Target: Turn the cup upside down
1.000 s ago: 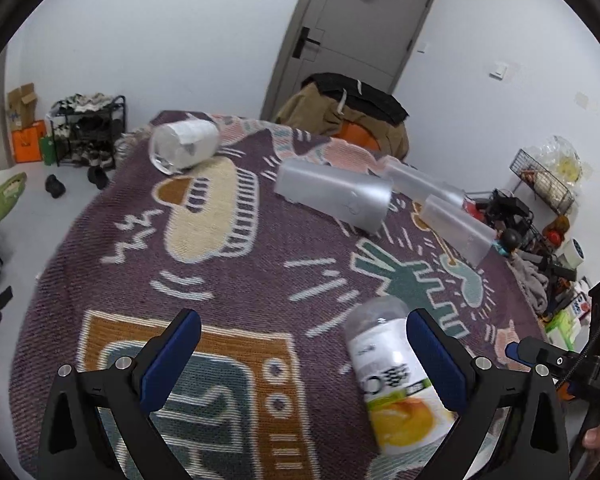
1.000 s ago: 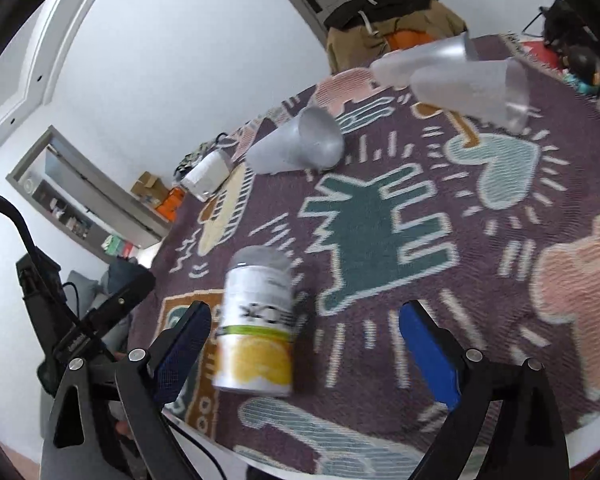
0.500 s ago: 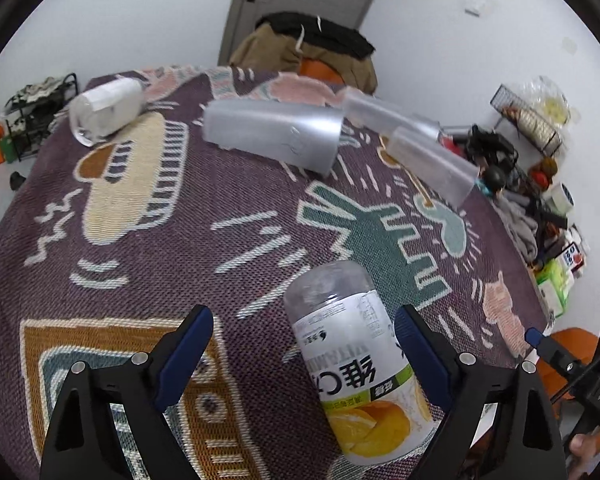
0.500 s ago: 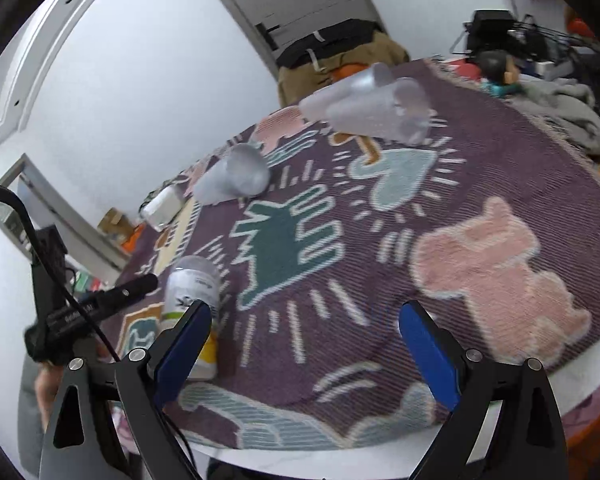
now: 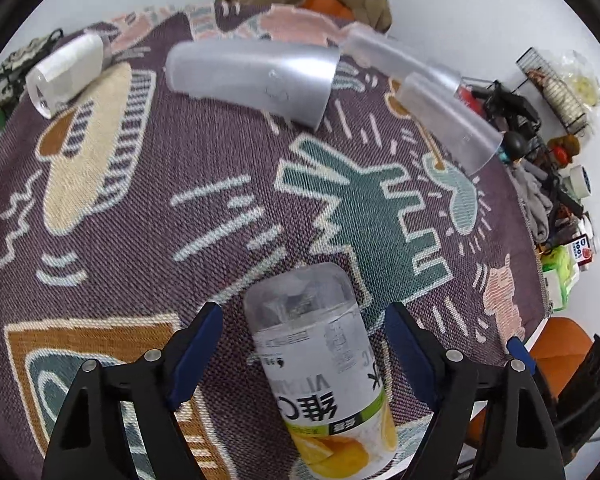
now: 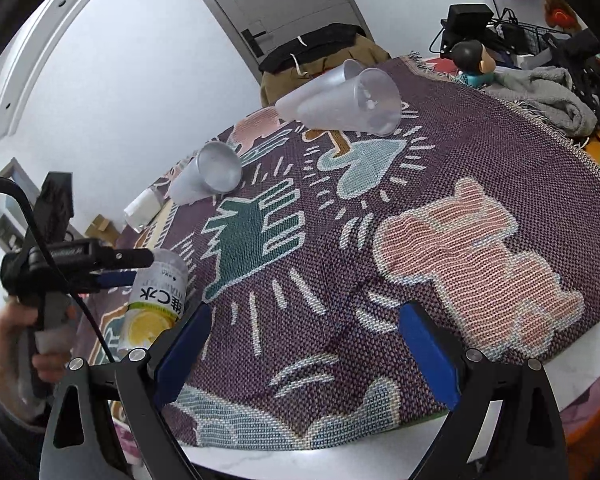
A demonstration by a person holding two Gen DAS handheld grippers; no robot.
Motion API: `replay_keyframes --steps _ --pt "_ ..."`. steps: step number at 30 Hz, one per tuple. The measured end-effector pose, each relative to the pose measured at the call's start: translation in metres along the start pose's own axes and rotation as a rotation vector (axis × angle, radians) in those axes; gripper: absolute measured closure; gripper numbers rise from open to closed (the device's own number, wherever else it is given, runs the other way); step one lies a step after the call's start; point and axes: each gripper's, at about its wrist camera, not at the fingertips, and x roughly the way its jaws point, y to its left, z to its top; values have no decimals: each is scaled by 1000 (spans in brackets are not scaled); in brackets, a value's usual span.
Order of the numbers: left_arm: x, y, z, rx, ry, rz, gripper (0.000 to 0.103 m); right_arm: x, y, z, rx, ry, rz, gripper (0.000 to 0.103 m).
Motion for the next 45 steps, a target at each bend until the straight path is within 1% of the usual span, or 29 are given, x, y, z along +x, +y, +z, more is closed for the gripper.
replay_keyframes --steps 4,9,13,16,18,19,22,27,30,32,36,37,39,41,45 --pt "11 -6 6 1 41 28 19 0 2 -1 -4 -1 4 8" --pt "30 -10 14 -9 114 57 19 1 3 -2 -7 2 6 8" --pt "39 -9 18 -31 153 54 20 3 -1 -1 5 10 9 8" --pt "45 -7 18 -40 185 78 27 3 -3 0 14 13 11 8" --pt "45 -8 19 -35 186 84 30 4 -4 0 20 17 16 8" --pt "45 -9 21 -39 190 89 36 4 -5 0 21 18 16 8" --pt "40 -9 24 -54 176 67 36 5 -5 0 23 21 16 8" --pt "12 -19 26 -2 78 27 37 6 -7 0 22 21 6 8" --pt "-5 -28 26 46 11 31 37 8 -9 1 25 23 0 8" --pt "-20 -37 27 93 -52 39 37 8 -8 1 23 23 -3 8" --pt "-41 -49 27 169 -152 44 37 8 -5 0 11 21 -6 8" --pt "-45 -52 26 186 -173 50 37 9 -4 0 9 23 -7 8" --pt "-52 -59 22 234 -228 89 37 10 -4 -1 7 27 -7 8" --pt "-56 -67 17 286 -277 92 37 10 -4 -1 8 29 -9 8" --pt "-64 -81 5 366 -392 156 37 10 -5 -1 9 25 -16 8"
